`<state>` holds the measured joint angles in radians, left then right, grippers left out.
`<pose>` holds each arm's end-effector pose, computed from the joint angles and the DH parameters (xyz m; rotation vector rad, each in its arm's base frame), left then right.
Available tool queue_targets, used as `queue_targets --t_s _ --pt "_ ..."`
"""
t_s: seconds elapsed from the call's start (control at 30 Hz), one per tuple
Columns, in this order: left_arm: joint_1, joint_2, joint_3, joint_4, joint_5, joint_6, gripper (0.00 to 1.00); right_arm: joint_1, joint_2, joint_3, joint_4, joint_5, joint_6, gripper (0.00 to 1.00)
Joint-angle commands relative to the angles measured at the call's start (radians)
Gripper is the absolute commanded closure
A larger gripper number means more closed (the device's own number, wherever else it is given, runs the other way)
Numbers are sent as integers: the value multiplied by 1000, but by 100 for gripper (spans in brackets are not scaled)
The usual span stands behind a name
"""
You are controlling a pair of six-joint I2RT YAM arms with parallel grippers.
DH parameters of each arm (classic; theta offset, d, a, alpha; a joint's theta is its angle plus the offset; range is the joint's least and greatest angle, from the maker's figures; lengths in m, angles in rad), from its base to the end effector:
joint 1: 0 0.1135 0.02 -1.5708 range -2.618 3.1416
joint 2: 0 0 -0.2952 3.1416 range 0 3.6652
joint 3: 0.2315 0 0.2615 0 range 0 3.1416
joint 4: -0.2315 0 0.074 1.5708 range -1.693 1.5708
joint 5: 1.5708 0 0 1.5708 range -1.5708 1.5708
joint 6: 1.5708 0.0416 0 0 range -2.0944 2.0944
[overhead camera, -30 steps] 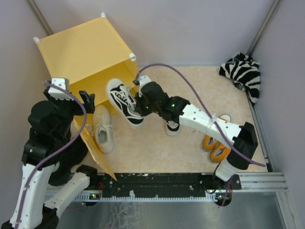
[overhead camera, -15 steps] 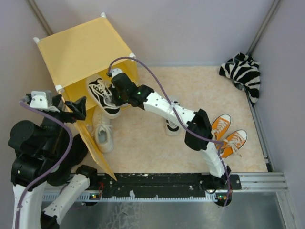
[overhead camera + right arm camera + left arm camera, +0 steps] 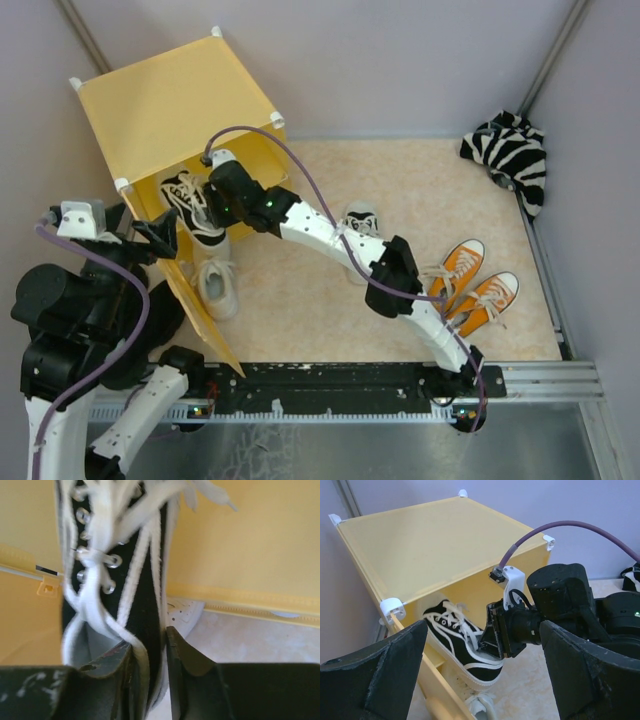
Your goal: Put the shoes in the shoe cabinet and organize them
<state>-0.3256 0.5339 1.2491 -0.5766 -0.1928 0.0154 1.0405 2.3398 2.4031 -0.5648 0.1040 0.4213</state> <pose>0.0333 -0.0028 0.4918 0.0859 1.4332 -0.1170 0.2954 0.4953 0.3461 -0.5961 2.0824 0.7719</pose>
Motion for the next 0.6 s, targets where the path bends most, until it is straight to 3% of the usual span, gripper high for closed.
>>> queue_targets --t_s 0.0,0.23,0.4,0.57 --pt "-2 -8 -3 4 6 9 1 0 -17 60 144 -4 3 69" --pt "-3 11 -3 12 3 11 1 0 -140 -112 263 -122 -53 38" --pt "-3 32 -6 25 -32 10 1 0 -353 -372 404 -138 -86 26" --pt "-3 71 -5 37 -62 9 1 -8 -595 -709 599 -70 -102 23"
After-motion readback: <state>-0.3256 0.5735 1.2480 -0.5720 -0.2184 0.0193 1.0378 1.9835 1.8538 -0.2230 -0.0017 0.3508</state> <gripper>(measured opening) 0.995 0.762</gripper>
